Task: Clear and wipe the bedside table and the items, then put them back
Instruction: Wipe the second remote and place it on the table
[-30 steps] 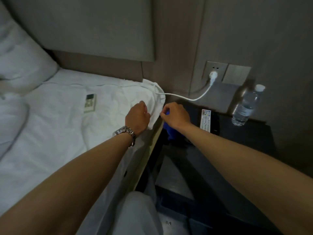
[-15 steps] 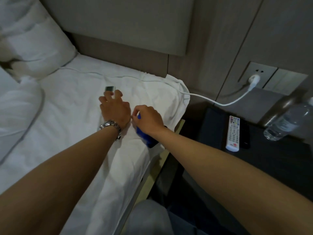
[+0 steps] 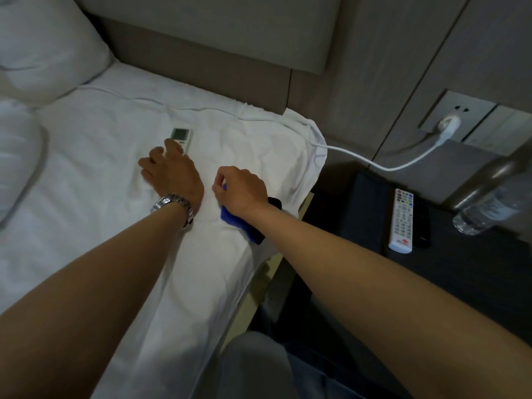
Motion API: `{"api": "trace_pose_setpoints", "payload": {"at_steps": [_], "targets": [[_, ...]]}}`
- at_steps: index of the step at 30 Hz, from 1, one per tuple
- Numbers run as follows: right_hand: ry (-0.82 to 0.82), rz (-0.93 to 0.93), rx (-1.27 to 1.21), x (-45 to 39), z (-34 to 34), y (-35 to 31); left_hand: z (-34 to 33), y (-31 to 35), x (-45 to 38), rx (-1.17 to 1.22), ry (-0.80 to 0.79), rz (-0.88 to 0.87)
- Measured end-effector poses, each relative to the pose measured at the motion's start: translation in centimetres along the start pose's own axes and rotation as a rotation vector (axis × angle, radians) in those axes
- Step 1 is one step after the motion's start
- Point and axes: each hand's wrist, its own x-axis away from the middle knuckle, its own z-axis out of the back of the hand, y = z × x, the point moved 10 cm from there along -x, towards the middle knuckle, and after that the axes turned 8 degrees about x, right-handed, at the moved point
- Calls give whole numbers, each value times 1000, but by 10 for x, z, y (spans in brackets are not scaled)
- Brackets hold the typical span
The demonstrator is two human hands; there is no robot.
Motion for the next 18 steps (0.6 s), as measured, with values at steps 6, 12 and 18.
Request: {"api": "trace_pose_setpoints", "payload": {"at_steps": [6,12,18], "targets": [[-52,-21,-99,10,6,1,7,7,11,1,-75,-68],[-99,-111,-269,41,28,11,24,34,55,268,-219,-146],[-158,-225,-329,91,57,48,18,55,91,55,-538,-98]]}}
